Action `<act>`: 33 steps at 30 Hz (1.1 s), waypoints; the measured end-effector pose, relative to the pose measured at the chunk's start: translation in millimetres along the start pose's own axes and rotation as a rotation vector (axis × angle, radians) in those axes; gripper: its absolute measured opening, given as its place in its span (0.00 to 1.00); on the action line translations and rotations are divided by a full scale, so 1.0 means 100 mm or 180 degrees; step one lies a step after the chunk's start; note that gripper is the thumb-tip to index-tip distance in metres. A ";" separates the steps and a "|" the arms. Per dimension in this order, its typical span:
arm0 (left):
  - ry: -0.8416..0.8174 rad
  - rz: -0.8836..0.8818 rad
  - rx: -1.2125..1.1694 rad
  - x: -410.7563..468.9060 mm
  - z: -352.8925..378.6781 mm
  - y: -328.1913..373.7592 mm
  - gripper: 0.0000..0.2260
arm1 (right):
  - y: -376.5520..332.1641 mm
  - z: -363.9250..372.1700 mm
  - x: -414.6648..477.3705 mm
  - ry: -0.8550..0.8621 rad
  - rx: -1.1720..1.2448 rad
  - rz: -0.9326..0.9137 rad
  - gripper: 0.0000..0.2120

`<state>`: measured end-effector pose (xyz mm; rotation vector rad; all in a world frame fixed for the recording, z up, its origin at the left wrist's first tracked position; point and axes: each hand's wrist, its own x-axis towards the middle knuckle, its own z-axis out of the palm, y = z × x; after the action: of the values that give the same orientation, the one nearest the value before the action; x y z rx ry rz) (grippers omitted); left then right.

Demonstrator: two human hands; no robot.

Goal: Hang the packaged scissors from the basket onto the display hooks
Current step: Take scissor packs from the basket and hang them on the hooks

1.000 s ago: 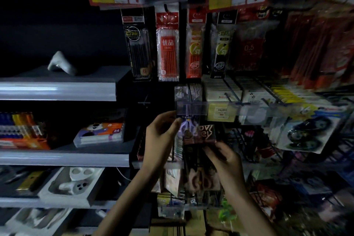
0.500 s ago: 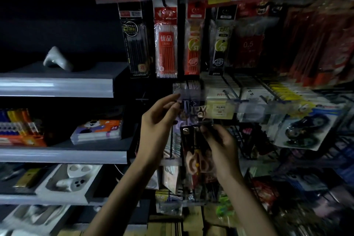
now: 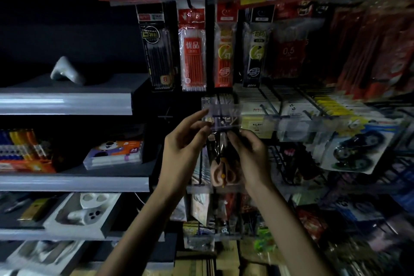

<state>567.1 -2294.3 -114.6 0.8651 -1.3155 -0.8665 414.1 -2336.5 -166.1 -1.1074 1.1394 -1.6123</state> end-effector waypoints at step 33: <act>0.0109 -0.0093 0.0003 -0.14 -0.06 -0.36 0.14 | 0.22 0.02 0.21 0.0055 -0.0100 0.0181 0.12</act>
<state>570.4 -2297.2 -153.1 0.8981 -1.2765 -0.8702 414.1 -2361.8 -183.4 -1.0738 1.2007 -1.5677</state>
